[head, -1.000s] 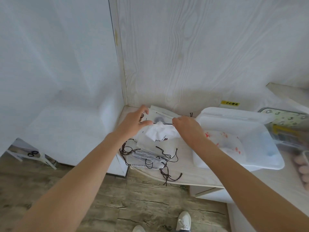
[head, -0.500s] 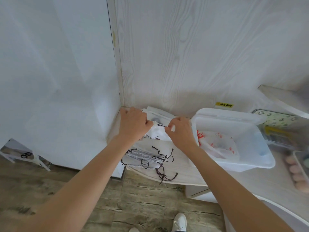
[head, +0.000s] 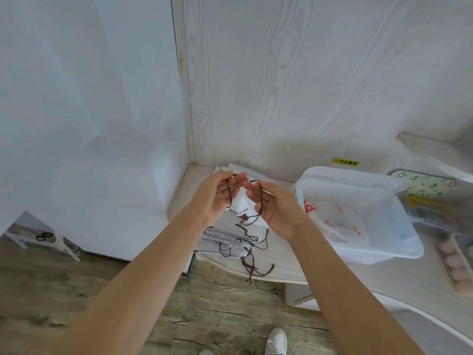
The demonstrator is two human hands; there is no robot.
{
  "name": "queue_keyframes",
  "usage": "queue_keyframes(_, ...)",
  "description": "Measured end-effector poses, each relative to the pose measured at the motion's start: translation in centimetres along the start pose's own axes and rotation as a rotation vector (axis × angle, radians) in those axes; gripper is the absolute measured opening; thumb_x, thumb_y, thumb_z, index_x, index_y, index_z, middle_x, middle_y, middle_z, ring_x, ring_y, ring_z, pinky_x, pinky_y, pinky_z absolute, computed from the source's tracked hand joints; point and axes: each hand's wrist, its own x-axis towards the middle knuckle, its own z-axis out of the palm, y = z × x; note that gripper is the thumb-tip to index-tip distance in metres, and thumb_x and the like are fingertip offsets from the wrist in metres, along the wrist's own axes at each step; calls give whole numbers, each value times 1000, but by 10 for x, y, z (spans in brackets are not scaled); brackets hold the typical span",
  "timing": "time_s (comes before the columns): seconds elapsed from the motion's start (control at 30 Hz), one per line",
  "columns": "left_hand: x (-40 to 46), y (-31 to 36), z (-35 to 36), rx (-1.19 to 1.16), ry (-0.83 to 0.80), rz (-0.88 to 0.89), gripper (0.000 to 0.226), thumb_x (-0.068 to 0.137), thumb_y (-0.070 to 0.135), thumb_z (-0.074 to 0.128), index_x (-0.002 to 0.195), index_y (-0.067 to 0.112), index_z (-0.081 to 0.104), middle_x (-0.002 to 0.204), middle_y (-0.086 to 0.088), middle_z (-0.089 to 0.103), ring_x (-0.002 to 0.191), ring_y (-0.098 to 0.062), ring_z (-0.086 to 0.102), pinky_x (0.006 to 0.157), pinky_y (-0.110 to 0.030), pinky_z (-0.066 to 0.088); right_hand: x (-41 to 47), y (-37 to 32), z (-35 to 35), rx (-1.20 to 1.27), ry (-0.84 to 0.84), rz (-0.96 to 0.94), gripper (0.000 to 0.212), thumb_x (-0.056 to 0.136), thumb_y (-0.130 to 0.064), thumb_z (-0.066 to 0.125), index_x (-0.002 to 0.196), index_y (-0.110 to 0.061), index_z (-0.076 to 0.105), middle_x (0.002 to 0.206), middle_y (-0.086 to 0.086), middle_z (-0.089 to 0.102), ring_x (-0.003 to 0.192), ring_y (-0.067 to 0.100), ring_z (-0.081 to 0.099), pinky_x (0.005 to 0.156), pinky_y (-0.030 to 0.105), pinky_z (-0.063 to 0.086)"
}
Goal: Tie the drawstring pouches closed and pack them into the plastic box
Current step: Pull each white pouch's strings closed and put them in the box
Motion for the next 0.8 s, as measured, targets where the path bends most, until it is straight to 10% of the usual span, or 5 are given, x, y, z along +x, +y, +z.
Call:
queue_keyframes(0.17, -1, -8, 7, -17, -57, 40, 30, 92, 11, 50, 71, 9, 72, 95, -7, 72, 97, -15, 66, 86, -23, 47, -6, 13, -1, 138, -133, 34, 31, 79, -13, 59, 108, 0, 60, 107, 8, 70, 87, 10, 69, 57, 13, 53)
queue_keyframes(0.4, -3, -10, 18, -19, -91, 32, 34, 94, 16, 49, 71, 11, 73, 102, -8, 66, 98, -9, 66, 67, -14, 52, -7, 18, 5, -7, -131, -89, 13, 90, -5, 53, 88, -4, 65, 86, 7, 70, 85, 15, 67, 84, 21, 54)
queue_keyframes(0.53, -2, -10, 15, 44, -62, 59, 21, 95, 14, 48, 91, 4, 66, 105, -9, 68, 104, -14, 63, 100, -26, 43, -10, 12, -1, -805, 106, -371, 6, 84, -13, 66, 82, -9, 71, 80, -2, 66, 77, 9, 59, 78, 17, 45)
queue_keyframes(0.67, -5, -12, 16, 147, -34, 49, 25, 96, 19, 47, 83, 9, 65, 102, -5, 70, 107, -12, 61, 101, -26, 40, -2, 17, -11, -1432, 247, -866, 4, 81, -3, 68, 79, -2, 71, 111, 8, 62, 96, 19, 60, 81, 4, 34)
queue_keyframes(0.8, -10, -6, 19, 374, 6, 19, 33, 94, 28, 50, 67, 17, 65, 101, -6, 72, 104, -16, 64, 97, -29, 41, 8, 17, -17, -1704, 108, -969, 11, 75, -1, 72, 67, -5, 67, 134, 14, 53, 86, 27, 68, 63, 29, 55)
